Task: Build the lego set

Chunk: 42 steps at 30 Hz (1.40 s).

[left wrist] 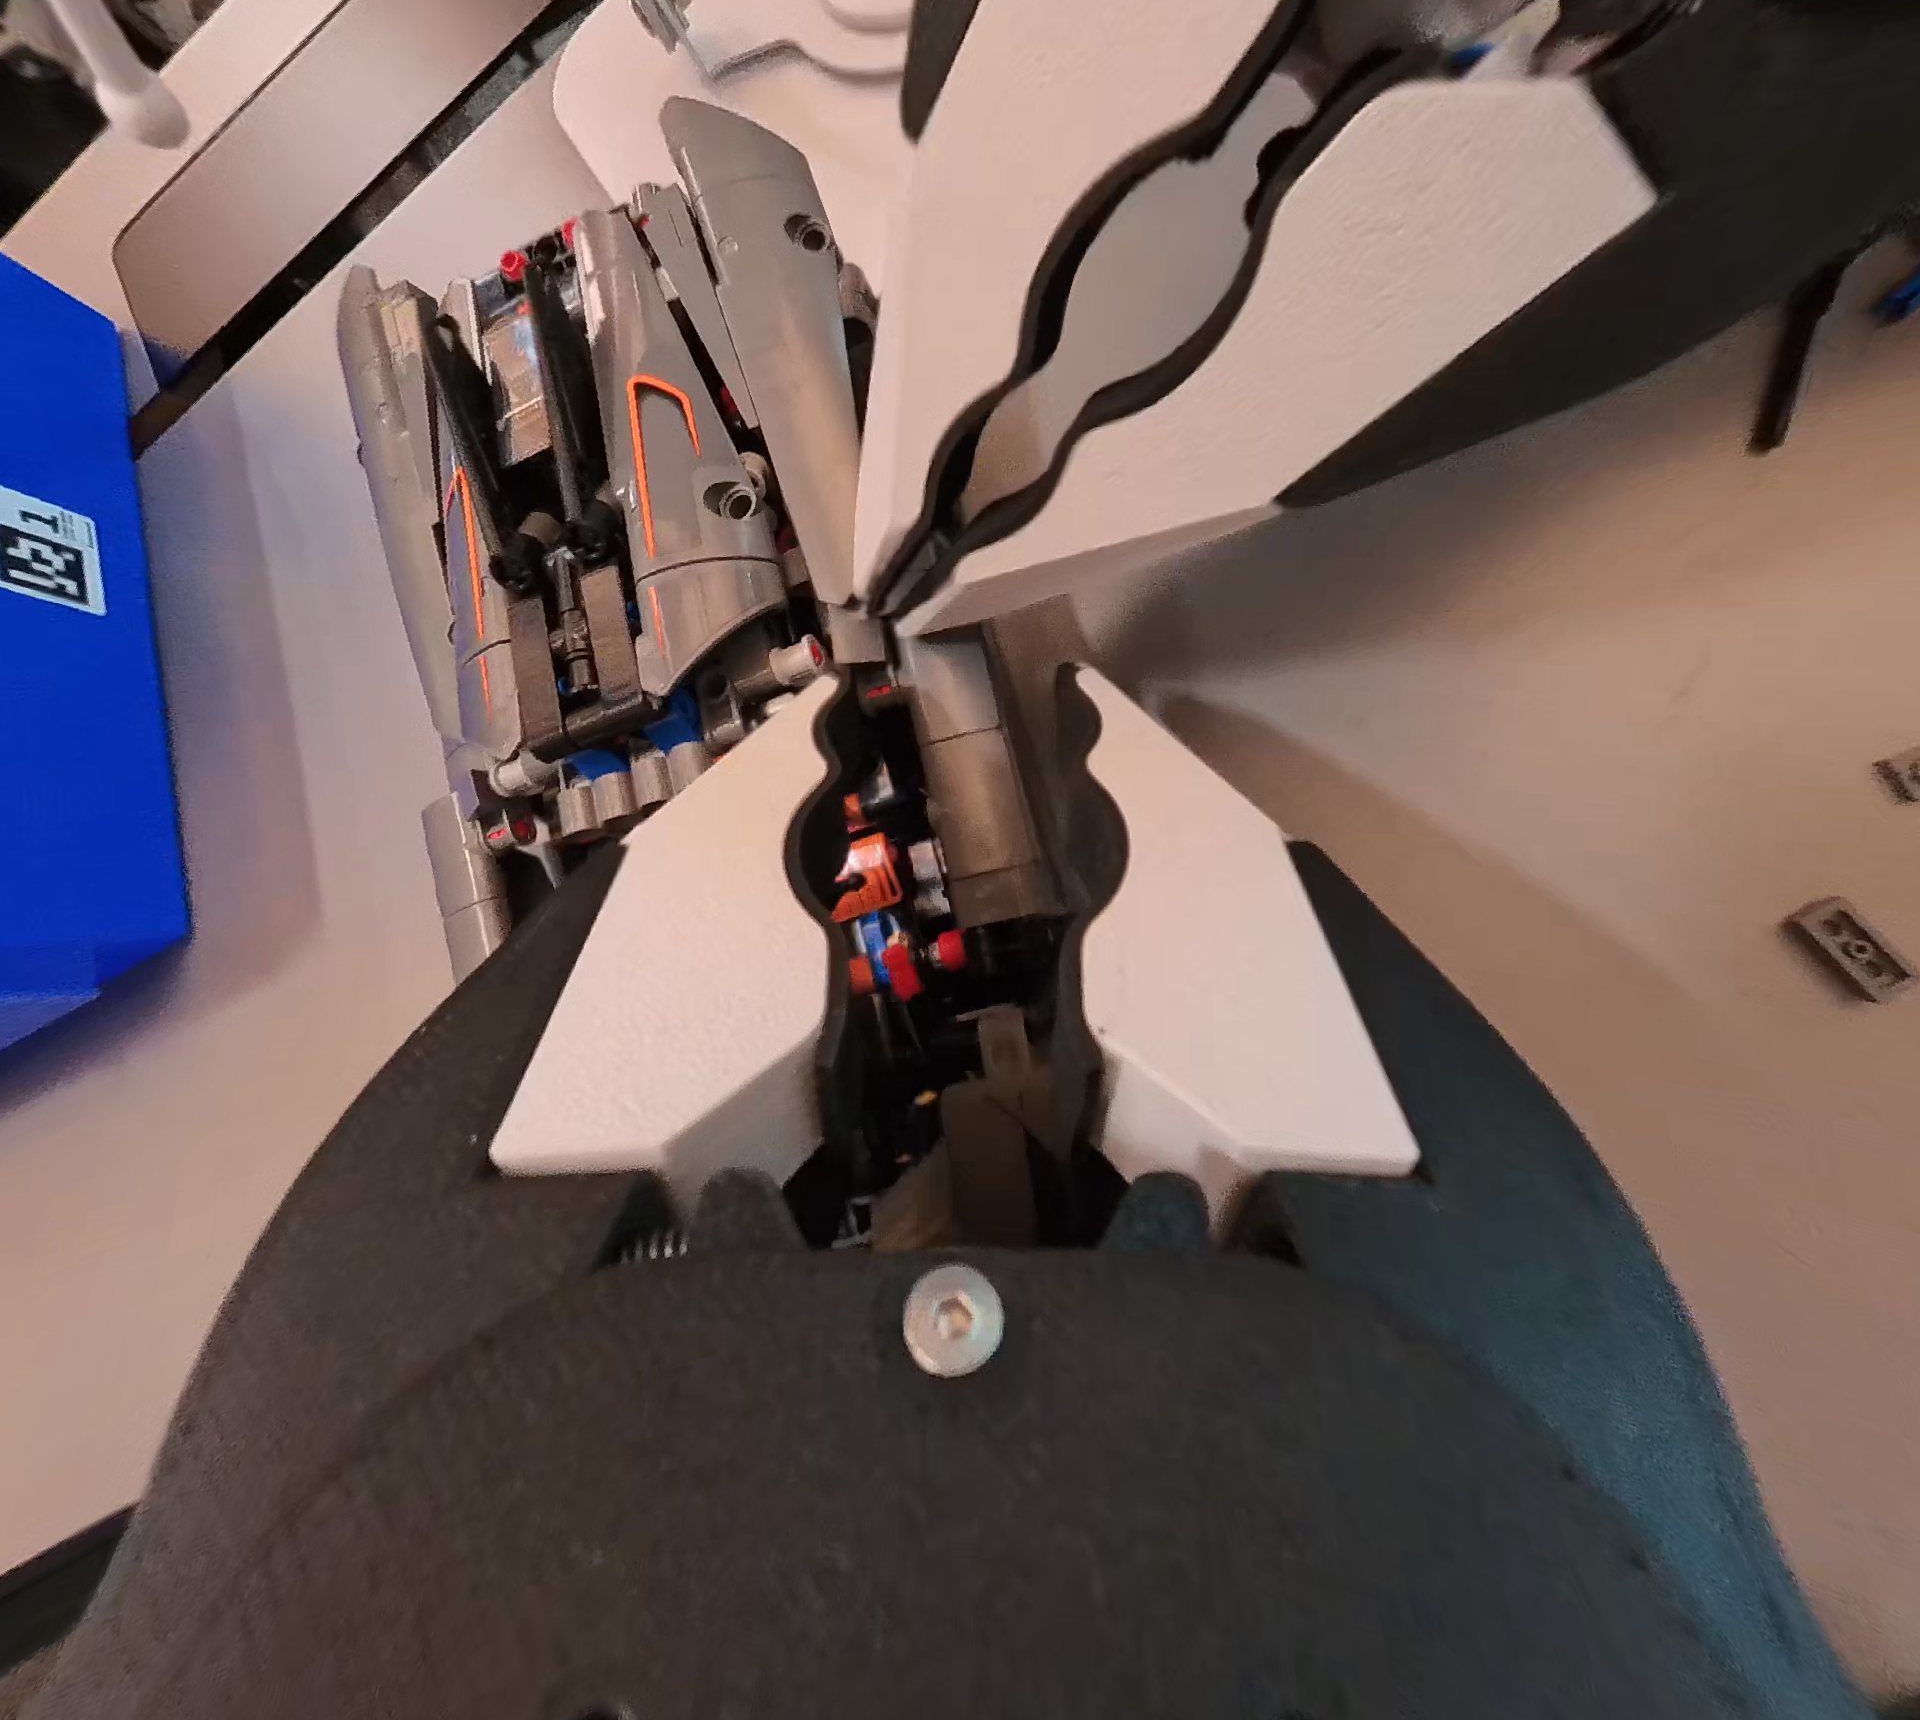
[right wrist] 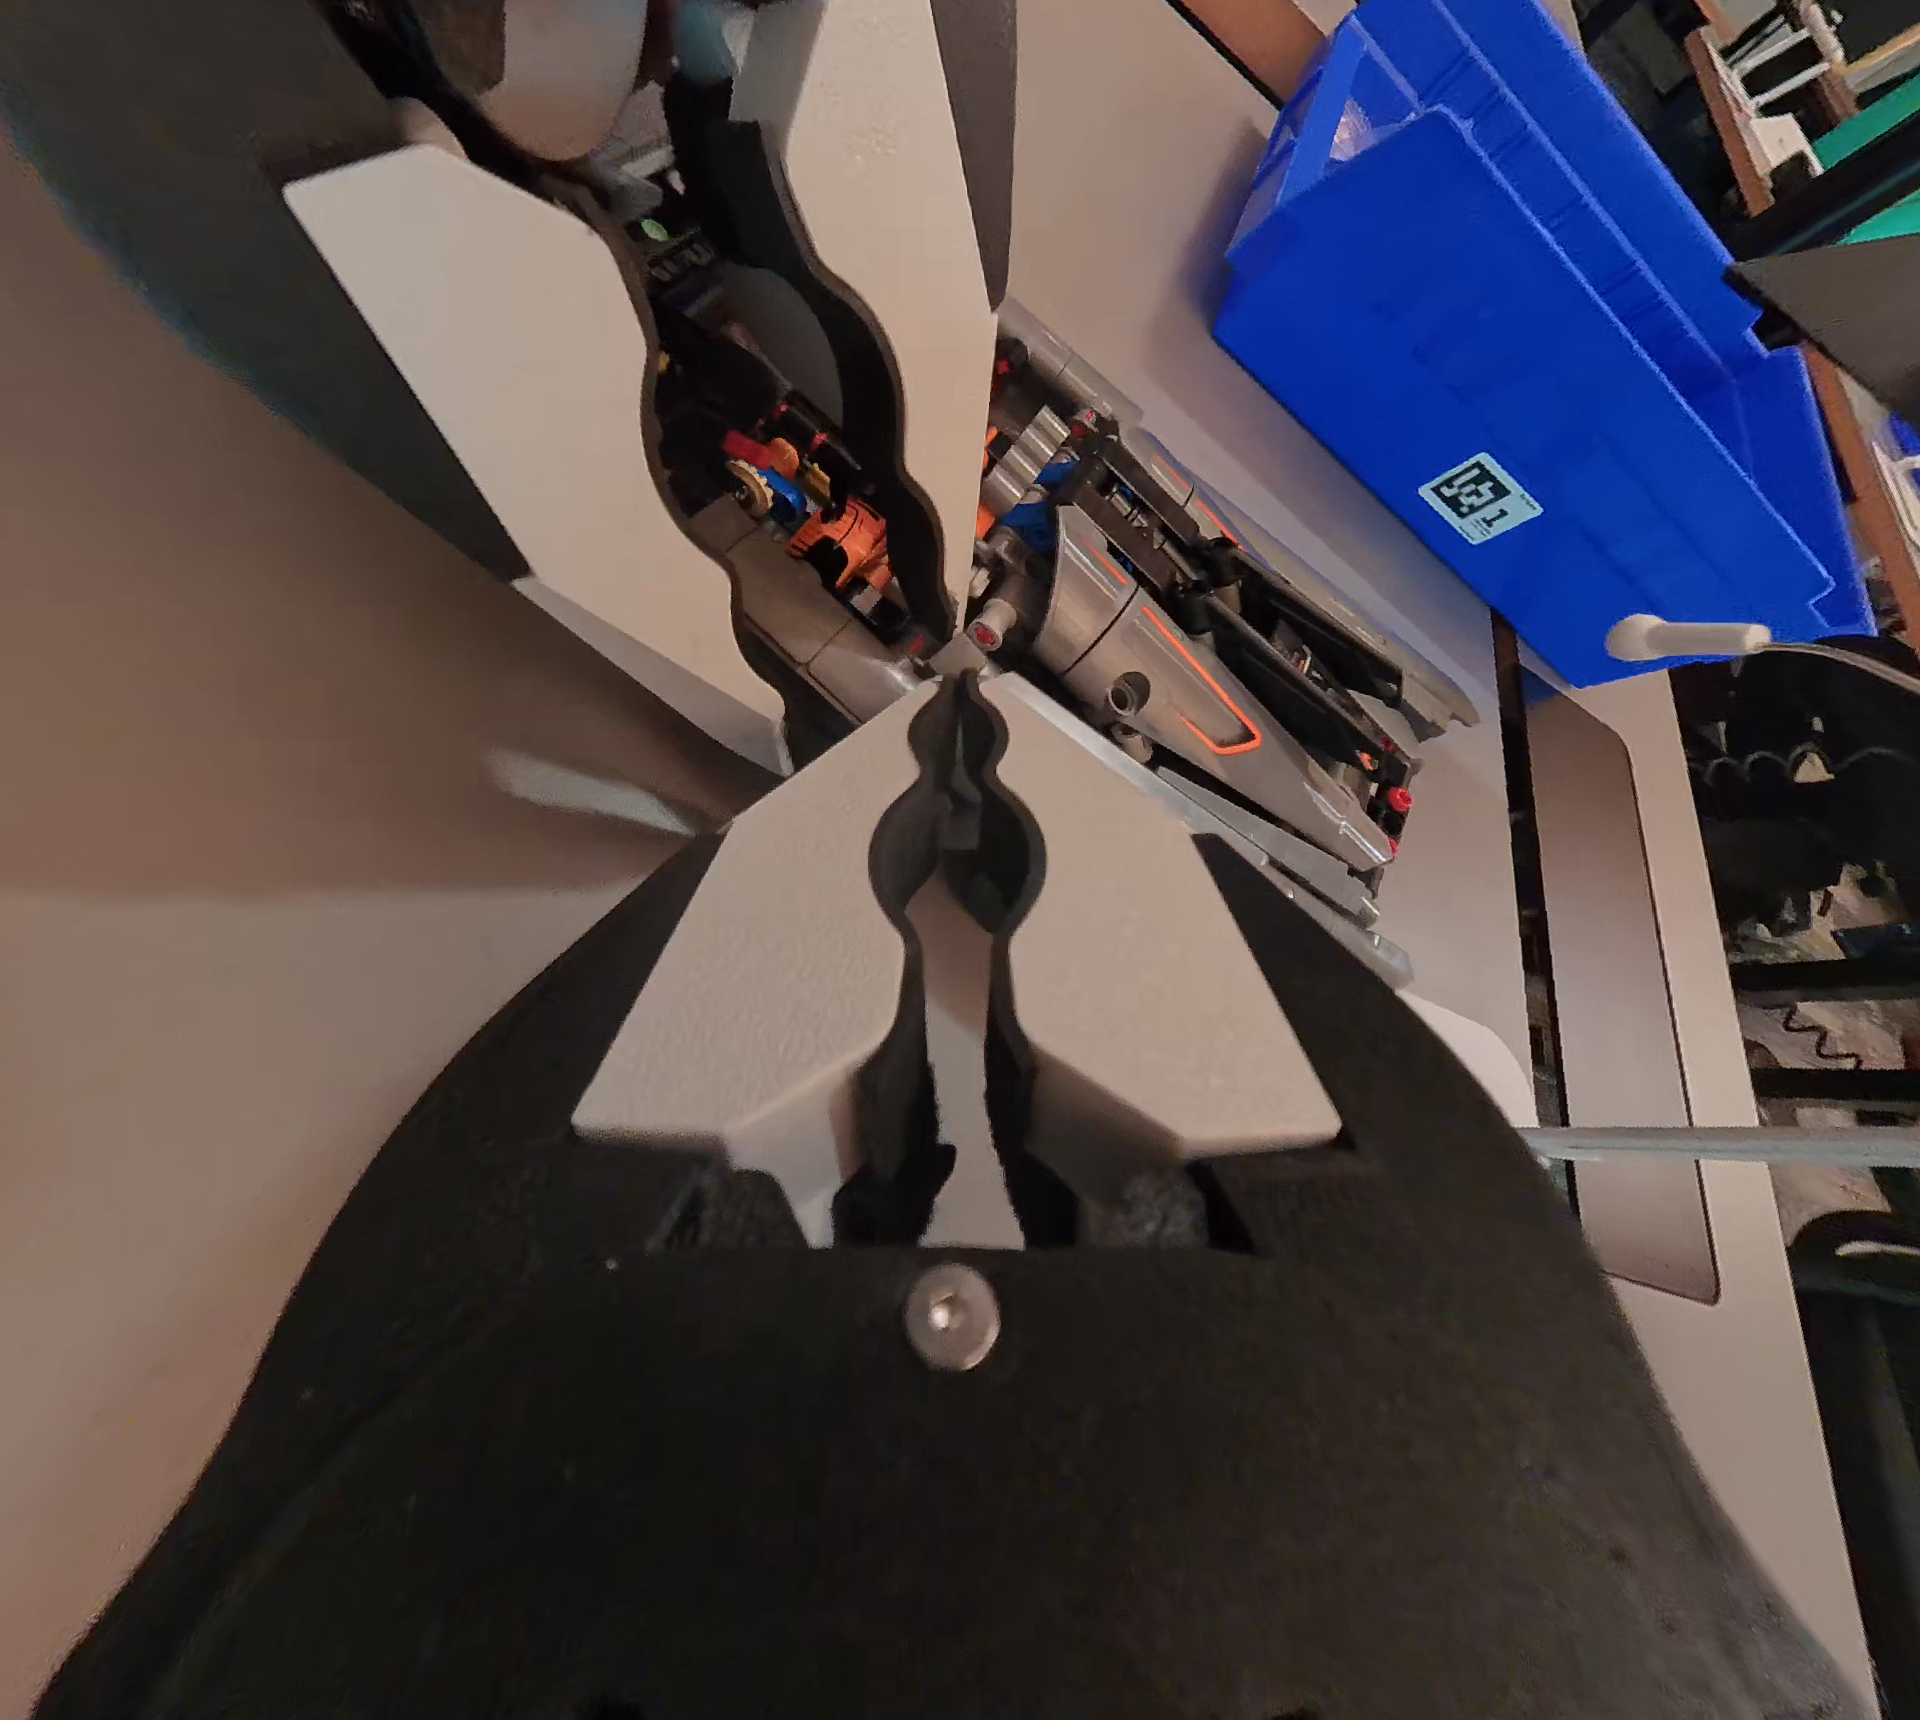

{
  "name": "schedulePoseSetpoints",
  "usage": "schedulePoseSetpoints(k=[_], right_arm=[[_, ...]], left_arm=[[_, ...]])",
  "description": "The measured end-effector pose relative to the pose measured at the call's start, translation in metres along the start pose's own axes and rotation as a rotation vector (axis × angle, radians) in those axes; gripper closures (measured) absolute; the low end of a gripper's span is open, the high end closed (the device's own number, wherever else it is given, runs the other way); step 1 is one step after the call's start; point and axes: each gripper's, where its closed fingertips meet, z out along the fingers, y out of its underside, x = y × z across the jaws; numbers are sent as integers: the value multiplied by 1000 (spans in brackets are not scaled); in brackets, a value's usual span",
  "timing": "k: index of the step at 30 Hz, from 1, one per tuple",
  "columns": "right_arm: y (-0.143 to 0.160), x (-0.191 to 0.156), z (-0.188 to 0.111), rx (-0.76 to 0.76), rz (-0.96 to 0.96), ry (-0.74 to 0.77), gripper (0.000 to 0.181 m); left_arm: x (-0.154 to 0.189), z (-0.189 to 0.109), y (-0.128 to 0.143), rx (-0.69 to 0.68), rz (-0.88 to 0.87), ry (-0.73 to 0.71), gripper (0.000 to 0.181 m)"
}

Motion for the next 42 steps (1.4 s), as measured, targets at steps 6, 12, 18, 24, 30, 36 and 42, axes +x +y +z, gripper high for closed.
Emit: schedulePoseSetpoints(k=[6, 12, 18, 24, 30, 36, 42], right_arm=[[-12, 20, -22, 59, 43, 30, 175], [-6, 31, -29, 71, 72, 54, 177], [1, 28, -26, 56, 80, 27, 175], [3, 28, -27, 58, 100, 20, 173], [7, 31, -27, 44, 97, 29, 171], [7, 20, -22, 38, 77, -1, 170], [7, 10, -15, 21, 54, -23, 171]], left_arm=[[-1, -13, 7, -12, -9, -10, 134], [-2, -15, 12, -65, 26, -76, 141], [-1, -9, 14, -107, 64, -138, 155], [-6, -29, 16, -46, 9, -147, 139], [-12, -61, 31, 16, -90, -102, 130], [-3, -68, 38, -6, -28, -93, 144], [5, -74, 33, -3, 37, -116, 143]])
